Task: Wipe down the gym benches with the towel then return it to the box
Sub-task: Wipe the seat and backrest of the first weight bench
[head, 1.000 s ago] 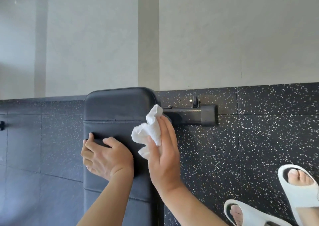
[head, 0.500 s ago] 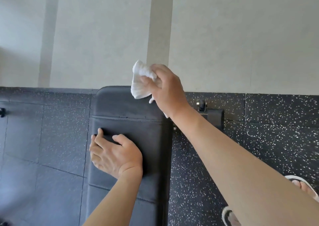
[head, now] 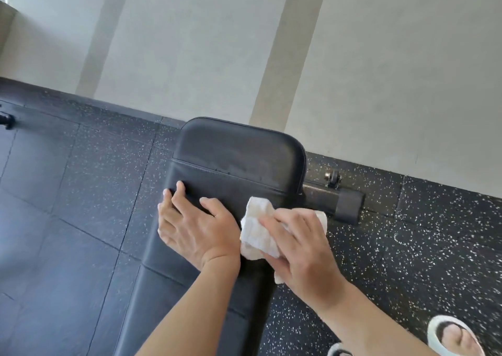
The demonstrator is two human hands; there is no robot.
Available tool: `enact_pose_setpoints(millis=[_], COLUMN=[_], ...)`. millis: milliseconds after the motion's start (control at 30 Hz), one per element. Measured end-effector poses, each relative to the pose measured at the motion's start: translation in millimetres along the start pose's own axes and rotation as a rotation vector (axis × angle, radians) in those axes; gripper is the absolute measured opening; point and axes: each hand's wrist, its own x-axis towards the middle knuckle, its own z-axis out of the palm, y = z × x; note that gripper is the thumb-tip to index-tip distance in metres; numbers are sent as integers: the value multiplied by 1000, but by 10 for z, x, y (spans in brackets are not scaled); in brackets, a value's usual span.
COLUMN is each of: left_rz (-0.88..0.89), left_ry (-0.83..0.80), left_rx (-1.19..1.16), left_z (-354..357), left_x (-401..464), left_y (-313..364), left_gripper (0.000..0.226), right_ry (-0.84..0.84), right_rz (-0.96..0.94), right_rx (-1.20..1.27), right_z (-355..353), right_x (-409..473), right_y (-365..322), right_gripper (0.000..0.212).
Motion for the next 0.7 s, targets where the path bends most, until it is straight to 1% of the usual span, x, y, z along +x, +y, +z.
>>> enact_pose_setpoints(millis=[67, 133, 167, 233, 300, 367, 433, 500, 600, 700], left_rz=[-6, -11, -7, 0, -9, -20, -17, -15, -9, -12], left_ry=[1, -3, -3, 0, 0, -2, 0, 3, 4, -7], left_rx=[2, 0, 4, 6, -6, -9, -13, -20, -12, -29], left_z=[3, 8, 7, 8, 11, 6, 1, -13, -18, -21], left_x=[6, 6, 5, 10, 13, 7, 8, 6, -16, -1], left_y=[-7, -12, -18, -19, -15, -16, -15, -9, 7, -16], left_gripper=[60, 59, 58, 56, 56, 55, 54, 53, 53, 54], right_ry=[-24, -64, -103, -231, -337, -397, -427, -424, -381, -365], right_rz=[-67, -91, -108, -153, -231, -278, -301, -341, -351, -336], right_rx=[-82, -186, -242, -315, -333, -341, -338, -306, -215, -178], right_z=[-5, 33, 81, 240, 459, 626, 674, 539, 132, -315], right_x=[396, 905, 1167, 1631, 1981, 2209, 2266, 2139, 1733, 1371], right_y=[60, 120, 118, 46, -65, -163, -179, -106, 157, 408], right_gripper=[41, 33, 27, 32, 34, 32, 31, 28, 25, 33])
